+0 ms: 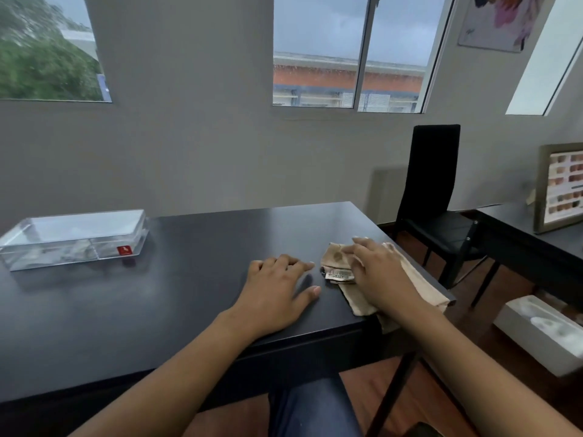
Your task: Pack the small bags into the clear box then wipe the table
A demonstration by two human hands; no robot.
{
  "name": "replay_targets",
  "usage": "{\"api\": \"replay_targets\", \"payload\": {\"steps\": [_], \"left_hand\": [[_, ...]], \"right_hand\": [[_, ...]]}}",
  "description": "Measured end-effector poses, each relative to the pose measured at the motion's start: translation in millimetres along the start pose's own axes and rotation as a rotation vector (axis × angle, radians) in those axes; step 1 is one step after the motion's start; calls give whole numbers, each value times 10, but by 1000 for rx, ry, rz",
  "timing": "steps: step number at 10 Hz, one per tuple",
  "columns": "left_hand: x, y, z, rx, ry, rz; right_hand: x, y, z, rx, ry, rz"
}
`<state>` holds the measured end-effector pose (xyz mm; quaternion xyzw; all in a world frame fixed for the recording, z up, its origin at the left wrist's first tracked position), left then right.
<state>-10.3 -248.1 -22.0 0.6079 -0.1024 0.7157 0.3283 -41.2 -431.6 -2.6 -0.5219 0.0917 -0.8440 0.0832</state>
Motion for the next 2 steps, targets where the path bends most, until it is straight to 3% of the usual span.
{"api": "replay_targets", "payload": {"steps": [2], "left_hand": [[286,-561,-346,83,25,-49]], "right_hand": [[-224,-673,74,124,-32,151]]}}
Point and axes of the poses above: each hand's wrist, its own z-axis towards the middle knuckle, its own x-axis out of the back of the hand, y = z × x, the point moved 9 cm from there along z, towards the middle knuckle, and after that the axes turned 6 degrees about x, right-handed, at the moved point
